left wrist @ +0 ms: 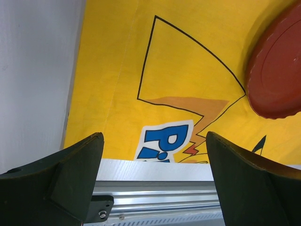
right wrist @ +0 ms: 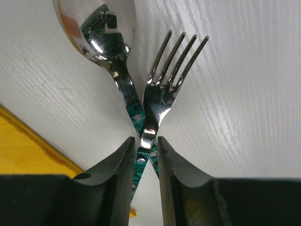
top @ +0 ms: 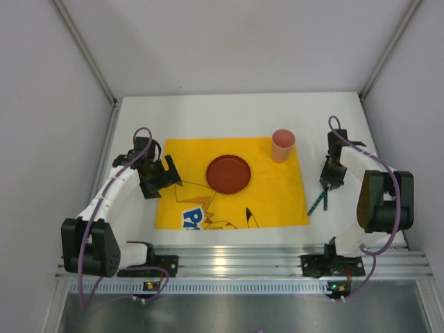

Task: Set the dinner table for one person

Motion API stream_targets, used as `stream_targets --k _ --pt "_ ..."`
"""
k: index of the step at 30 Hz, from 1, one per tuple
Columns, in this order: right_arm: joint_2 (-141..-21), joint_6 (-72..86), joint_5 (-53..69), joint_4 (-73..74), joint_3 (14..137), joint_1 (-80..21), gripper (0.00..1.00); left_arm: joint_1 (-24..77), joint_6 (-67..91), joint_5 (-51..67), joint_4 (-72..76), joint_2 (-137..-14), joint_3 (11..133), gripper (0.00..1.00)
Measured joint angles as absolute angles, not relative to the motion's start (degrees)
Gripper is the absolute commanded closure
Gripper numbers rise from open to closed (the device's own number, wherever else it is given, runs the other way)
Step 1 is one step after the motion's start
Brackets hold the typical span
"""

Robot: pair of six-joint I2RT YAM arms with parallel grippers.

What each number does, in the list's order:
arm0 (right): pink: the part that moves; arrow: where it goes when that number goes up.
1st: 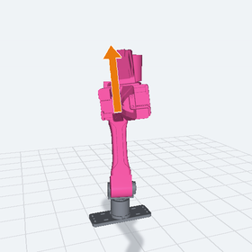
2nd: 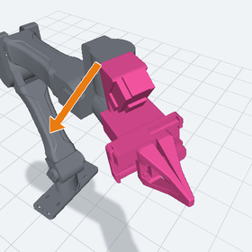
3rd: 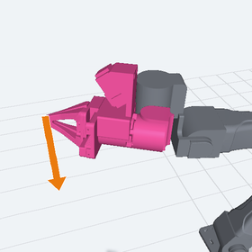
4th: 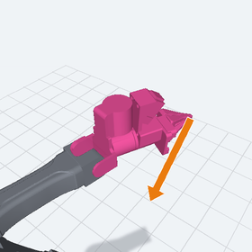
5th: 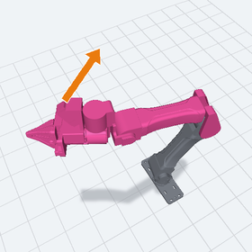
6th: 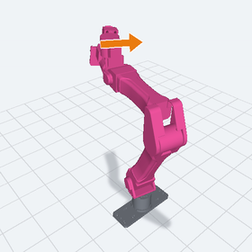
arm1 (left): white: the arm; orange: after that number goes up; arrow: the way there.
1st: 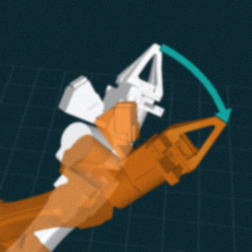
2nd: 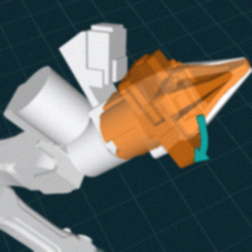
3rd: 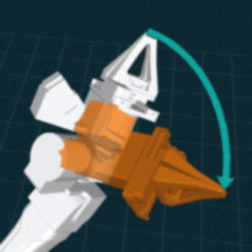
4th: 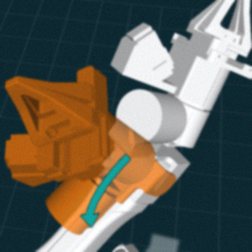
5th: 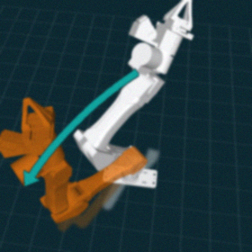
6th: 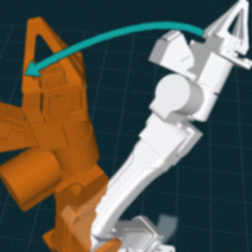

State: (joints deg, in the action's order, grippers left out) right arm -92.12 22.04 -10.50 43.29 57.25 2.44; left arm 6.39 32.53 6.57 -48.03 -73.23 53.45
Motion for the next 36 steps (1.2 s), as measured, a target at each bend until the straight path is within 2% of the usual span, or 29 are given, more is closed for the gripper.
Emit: stream_targets --k 5,16,24,31,36 --pt "-92.1 22.1 -10.5 43.1 56.2 2.4 0.76 6.4 32.5 6.6 -48.1 -73.2 53.3 0.05" --pt "-92.3 22.0 -10.7 42.9 55.9 2.4 1.00 6.4 32.5 6.3 -48.2 -72.1 53.1 0.05" --pt "-91.8 22.1 -10.7 46.7 60.2 2.4 1.00 6.4 32.6 6.3 -48.2 -72.1 52.9 0.05" --pt "-86.6 22.0 -14.3 53.5 77.0 1.0 1.00 6.4 32.6 6.3 -48.2 -72.2 53.3 0.06" --pt "-82.2 22.2 -20.2 57.4 88.2 -11.7 1.00 6.4 32.4 6.1 -48.2 -72.5 54.8 0.06"
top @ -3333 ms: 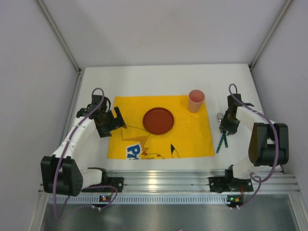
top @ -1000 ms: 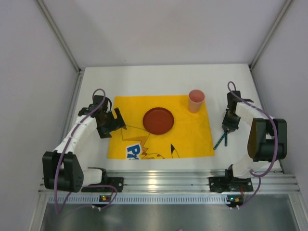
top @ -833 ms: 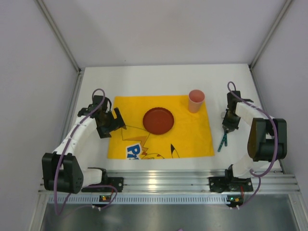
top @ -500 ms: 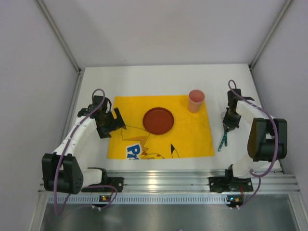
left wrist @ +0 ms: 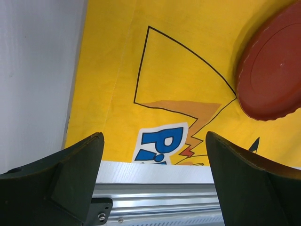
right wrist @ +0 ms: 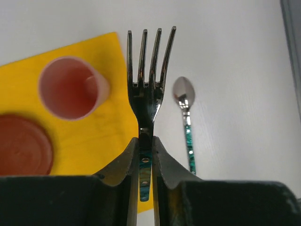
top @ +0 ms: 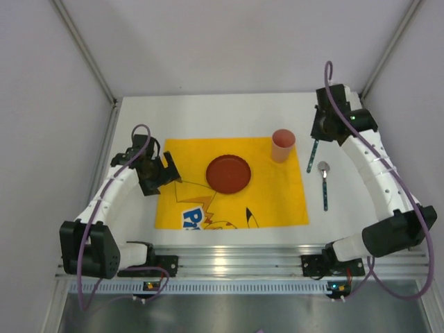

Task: Set the dinner table for one person

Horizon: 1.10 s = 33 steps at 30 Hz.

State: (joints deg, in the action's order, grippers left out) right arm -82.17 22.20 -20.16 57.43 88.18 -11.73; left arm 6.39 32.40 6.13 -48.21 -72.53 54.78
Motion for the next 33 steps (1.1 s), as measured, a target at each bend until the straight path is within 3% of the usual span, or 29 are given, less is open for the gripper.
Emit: stream_targets --k 5,12,25,33 --pt "-79.9 23.1 -16.8 57.4 89.8 -23.3 1.00 6.4 32.4 5.1 -48.2 -72.5 55.4 0.07" --pt "-83.0 28.0 -10.3 52.7 79.4 -33.5 1.00 6.4 32.4 4.6 -48.4 -71.5 55.3 0.07" --pt "-103.1 36.4 -6.3 44.2 75.1 -35.2 1.00 6.4 32.4 3.1 -51.1 -64.9 53.8 0.07" --pt "-106.3 37.4 -7.5 42.5 75.4 -35.4 1.00 6.4 32.0 1.7 -52.1 -63.5 53.8 0.06"
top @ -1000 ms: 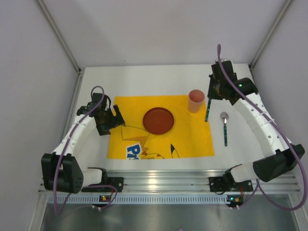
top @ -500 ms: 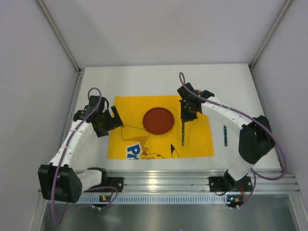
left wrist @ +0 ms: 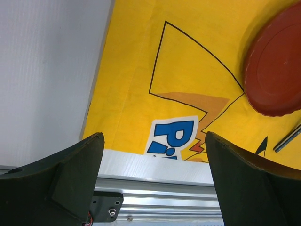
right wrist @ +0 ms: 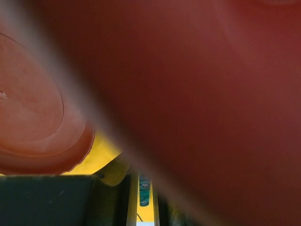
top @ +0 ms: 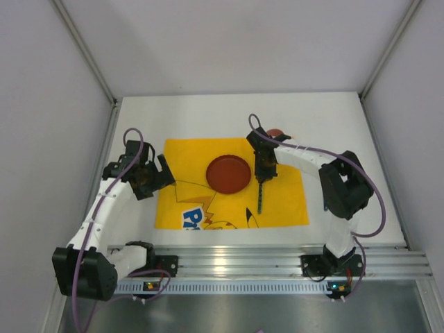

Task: Set the dinner table for one person

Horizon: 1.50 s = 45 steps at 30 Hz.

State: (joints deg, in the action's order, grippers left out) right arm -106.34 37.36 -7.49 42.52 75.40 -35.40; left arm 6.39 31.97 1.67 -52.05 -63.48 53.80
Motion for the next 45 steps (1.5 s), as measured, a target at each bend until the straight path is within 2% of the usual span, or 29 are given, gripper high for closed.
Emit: stream_targets --k 3,5,8,9,11,15,22,28,30,34,39,45 --pt "-107.5 37.3 -7.7 42.6 75.9 -35.4 1.00 6.4 31.8 1.6 -52.2 -63.4 53.8 0.06" --pt "-107.8 37.3 -7.9 42.8 76.2 -35.5 0.96 6.4 31.7 1.6 -52.3 -63.4 53.8 0.06" --pt "-107.8 37.1 -8.4 43.1 76.8 -35.6 0.82 6.4 31.7 1.6 -52.3 -63.5 53.8 0.06" --pt "-107.8 37.1 -8.8 43.2 77.0 -35.6 0.72 6.4 31.7 1.5 -52.3 -63.5 53.8 0.07" --pt "-107.7 36.9 -9.6 43.5 77.5 -35.6 0.62 6.4 31.7 1.5 -52.3 -63.5 53.8 0.06" --pt "-107.1 36.1 -10.7 45.3 78.9 -35.6 0.55 6.4 31.7 1.5 -52.3 -63.5 53.8 0.06" --pt "-103.9 35.0 -13.0 48.5 83.1 -35.7 0.49 6.4 31.7 0.9 -52.3 -63.5 53.8 0.06" --pt "-90.7 33.1 -16.2 51.5 80.6 -33.8 0.47 6.4 31.7 -0.1 -52.3 -63.5 53.8 0.06" --pt "-83.6 32.6 -16.1 51.5 76.5 -29.8 0.48 6.4 31.8 -0.4 -52.3 -63.5 53.8 0.06" --pt "-73.7 31.9 -16.4 51.1 65.0 -14.3 0.48 6.4 31.8 -0.8 -52.3 -63.5 53.8 0.06" --pt "-76.1 30.7 -14.6 48.6 53.6 -2.8 0.49 6.4 31.7 -0.7 -52.3 -63.5 53.8 0.07" --pt "-86.0 28.1 -14.0 43.6 52.2 -0.6 0.49 6.4 31.7 -0.7 -52.3 -63.5 53.8 0.06"
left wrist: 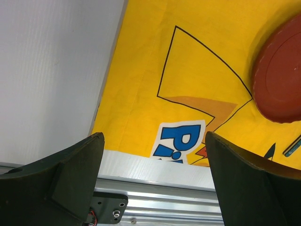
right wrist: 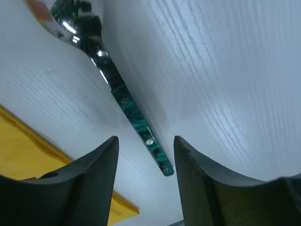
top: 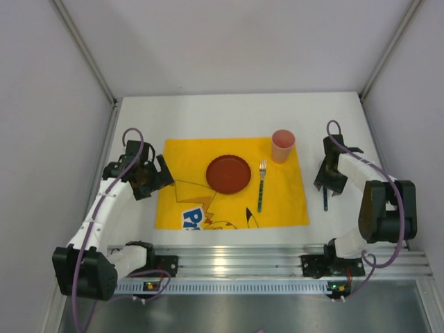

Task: Set the dinner table for one person

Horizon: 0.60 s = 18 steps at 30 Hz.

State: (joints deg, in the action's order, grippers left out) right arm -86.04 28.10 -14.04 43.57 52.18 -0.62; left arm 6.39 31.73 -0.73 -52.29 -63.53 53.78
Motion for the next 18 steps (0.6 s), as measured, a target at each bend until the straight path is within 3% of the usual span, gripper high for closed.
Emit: stream_targets --k 12,15,18 --pt "-89.8 26.3 -12.6 38.1 52.2 2.0 0.54 6.4 31.7 -1.0 -52.6 -63.2 53.8 0.06" --pt "-84.8 27.8 -12.5 39.7 53.1 -2.6 0.52 6.4 31.8 -1.0 -52.7 -63.1 53.8 0.06" --pt "-78.5 29.8 -13.5 41.5 57.6 -13.7 0.49 6.4 31.8 -1.2 -52.7 -63.1 53.8 0.06"
